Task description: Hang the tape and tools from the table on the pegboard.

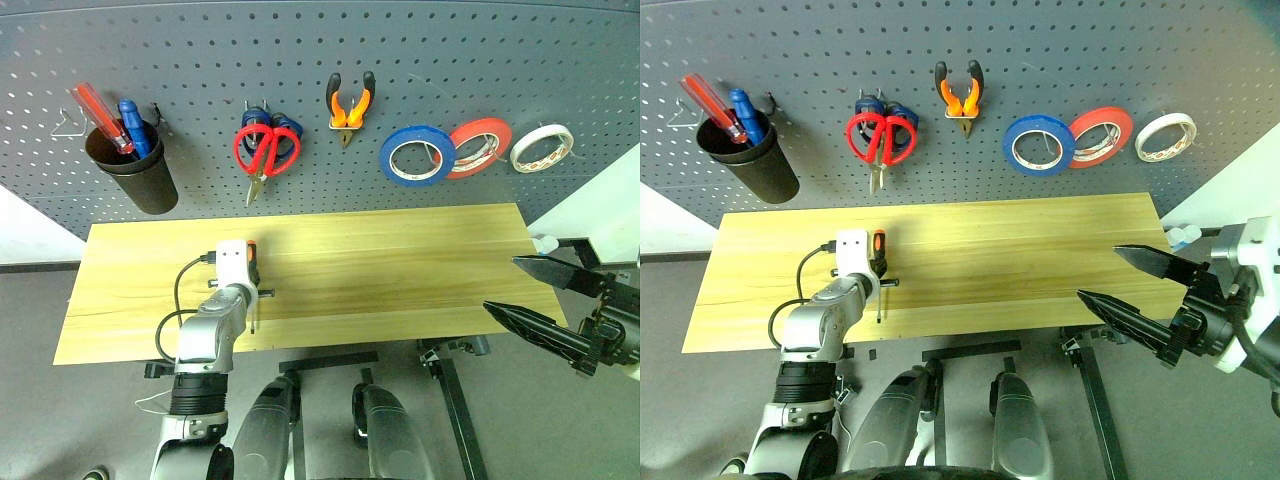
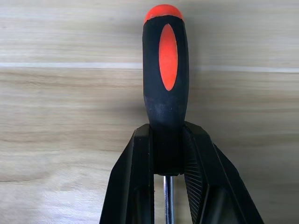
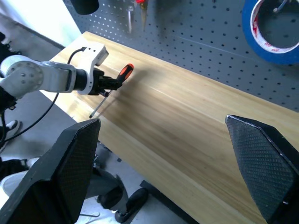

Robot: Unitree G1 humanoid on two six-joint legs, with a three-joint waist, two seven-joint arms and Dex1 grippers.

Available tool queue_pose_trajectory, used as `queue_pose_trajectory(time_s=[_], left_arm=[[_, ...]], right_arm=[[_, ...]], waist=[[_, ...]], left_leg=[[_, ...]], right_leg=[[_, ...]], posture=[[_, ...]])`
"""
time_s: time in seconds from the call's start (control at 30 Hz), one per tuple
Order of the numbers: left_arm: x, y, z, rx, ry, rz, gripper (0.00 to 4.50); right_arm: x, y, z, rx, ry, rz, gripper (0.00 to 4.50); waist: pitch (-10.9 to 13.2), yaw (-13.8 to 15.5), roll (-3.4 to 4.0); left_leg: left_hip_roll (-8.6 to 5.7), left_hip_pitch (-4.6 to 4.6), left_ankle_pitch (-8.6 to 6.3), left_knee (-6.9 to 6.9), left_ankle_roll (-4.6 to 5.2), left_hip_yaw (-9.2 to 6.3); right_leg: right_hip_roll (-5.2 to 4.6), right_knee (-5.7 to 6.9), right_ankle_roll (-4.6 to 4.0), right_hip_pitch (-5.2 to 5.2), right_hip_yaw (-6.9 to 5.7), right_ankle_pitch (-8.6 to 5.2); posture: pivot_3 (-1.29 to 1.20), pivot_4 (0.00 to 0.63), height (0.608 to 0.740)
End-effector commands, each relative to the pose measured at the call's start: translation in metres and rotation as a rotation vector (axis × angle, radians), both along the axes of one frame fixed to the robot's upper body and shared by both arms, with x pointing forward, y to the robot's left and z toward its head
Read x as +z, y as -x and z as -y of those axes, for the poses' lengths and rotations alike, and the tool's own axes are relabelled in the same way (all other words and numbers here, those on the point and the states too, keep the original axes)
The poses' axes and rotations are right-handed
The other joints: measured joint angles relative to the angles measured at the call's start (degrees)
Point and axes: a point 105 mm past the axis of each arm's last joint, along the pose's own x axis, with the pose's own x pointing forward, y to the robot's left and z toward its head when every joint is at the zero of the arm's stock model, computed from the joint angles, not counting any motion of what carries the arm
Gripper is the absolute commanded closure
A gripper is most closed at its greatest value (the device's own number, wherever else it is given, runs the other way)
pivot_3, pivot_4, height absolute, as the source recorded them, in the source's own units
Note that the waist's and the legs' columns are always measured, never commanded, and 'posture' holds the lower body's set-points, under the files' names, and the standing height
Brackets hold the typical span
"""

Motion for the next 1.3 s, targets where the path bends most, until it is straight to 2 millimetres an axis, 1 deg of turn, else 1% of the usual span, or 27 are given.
queue_pose_trajectory(time_s=[0.03, 0.13, 0.2, 0.27, 0.3, 0.4, 0.57, 0.8, 1.0, 1.07, 1.1, 1.3], left_arm=[[0.022, 0.000, 0.020, -0.056, 0.048, 0.051, 4.01], [0.031, 0.001, 0.031, -0.095, 0.078, 0.060, 4.01], [0.044, 0.001, 0.040, -0.133, 0.094, 0.087, 4.01], [0.051, 0.002, 0.045, -0.158, 0.098, 0.104, 4.01], [0.053, 0.003, 0.046, -0.165, 0.097, 0.109, 4.01], [0.071, 0.005, 0.050, -0.209, 0.043, 0.179, 4.01], [0.094, 0.008, 0.052, -0.259, -0.032, 0.277, 4.01], [0.102, 0.013, 0.051, -0.298, -0.090, 0.323, 4.01], [0.102, 0.024, 0.052, -0.328, -0.094, 0.315, 4.01], [0.102, 0.024, 0.053, -0.336, -0.099, 0.317, 4.01], [0.104, 0.024, 0.054, -0.345, -0.103, 0.326, 4.01], [0.128, 0.029, 0.079, -0.494, -0.160, 0.481, 4.01]], right_arm=[[0.001, 0.001, -0.002, -0.003, 0.009, 0.037, 0.00], [-0.001, 0.000, -0.002, -0.008, 0.010, 0.044, 0.00], [0.000, -0.001, -0.001, -0.011, 0.011, 0.053, 0.00], [-0.001, -0.003, -0.001, -0.012, 0.012, 0.059, 0.00], [-0.001, -0.003, -0.001, -0.013, 0.012, 0.061, 0.00], [0.002, -0.005, -0.001, -0.005, 0.002, 0.086, 0.00], [0.004, -0.008, -0.001, 0.000, -0.006, 0.116, 0.00], [0.004, -0.012, 0.000, -0.012, -0.008, 0.146, 0.00], [0.002, -0.017, 0.002, -0.025, -0.014, 0.171, 0.00], [0.001, -0.020, 0.001, -0.027, -0.015, 0.176, 0.00], [0.000, -0.021, 0.001, -0.028, -0.016, 0.180, 0.00], [0.003, -0.025, 0.001, -0.024, -0.014, 0.206, 0.00]], waist=[[-0.2, 0.0, 0.03], [-0.7, 0.0, 0.10], [-1.1, 0.0, 0.16], [-1.3, 0.0, 0.18], [-1.5, 0.0, 0.22], [-2.1, 0.0, 0.34], [-2.9, 0.1, 0.56], [-4.1, 0.2, 0.80], [-5.1, 0.3, 0.96], [-5.4, 0.4, 0.96], [-5.5, 0.4, 0.95], [-6.2, 1.4, 1.10]], left_leg=[[0.00, 0.02, 0.00, 0.05, 0.00, 0.00], [0.00, 0.02, 0.01, 0.09, -0.01, 0.00], [0.00, 0.03, 0.01, 0.09, 0.00, 0.00], [0.00, 0.03, 0.02, 0.09, -0.01, 0.00], [0.00, 0.04, 0.02, 0.09, -0.01, 0.00], [0.00, 0.06, 0.02, 0.09, -0.02, 0.01], [0.00, 0.12, 0.04, 0.13, -0.03, 0.01], [-0.01, 0.24, 0.04, 0.16, -0.02, 0.01], [-0.01, 0.28, 0.05, 0.17, -0.03, 0.01], [-0.01, 0.34, 0.06, 0.17, -0.04, 0.01], [-0.01, 0.45, 0.06, 0.17, -0.04, 0.01], [-0.01, 1.15, 0.04, 0.13, -0.06, 0.06]], right_leg=[[0.01, 0.00, 0.02, 0.03, 0.00, 0.03], [0.03, 0.00, 0.06, 0.04, 0.01, 0.12], [0.03, 0.00, 0.06, 0.04, 0.02, 0.11], [0.06, 0.01, 0.06, 0.04, 0.02, 0.12], [0.07, 0.02, 0.06, 0.04, 0.02, 0.12], [0.08, 0.02, 0.06, 0.06, 0.03, 0.12], [0.09, 0.07, 0.06, 0.12, 0.04, 0.12], [0.10, 0.11, 0.06, 0.24, 0.05, 0.12], [0.11, 0.16, 0.05, 0.25, 0.07, 0.12], [0.13, 0.18, 0.05, 0.30, 0.08, 0.12], [0.13, 0.18, 0.05, 0.40, 0.09, 0.11], [0.12, 0.15, 0.03, 1.03, 0.14, 0.10]], posture=[[-0.16, 0.226, 0.740], [-0.16, 0.216, 0.740], [-0.15, 0.210, 0.740], [-0.15, 0.206, 0.740], [-0.14, 0.202, 0.740], [-0.13, 0.189, 0.740], [-0.11, 0.172, 0.740], [-0.09, 0.151, 0.740], [-0.07, 0.133, 0.740], [-0.07, 0.124, 0.740], [-0.06, 0.121, 0.740], [-0.06, 0.116, 0.740]])
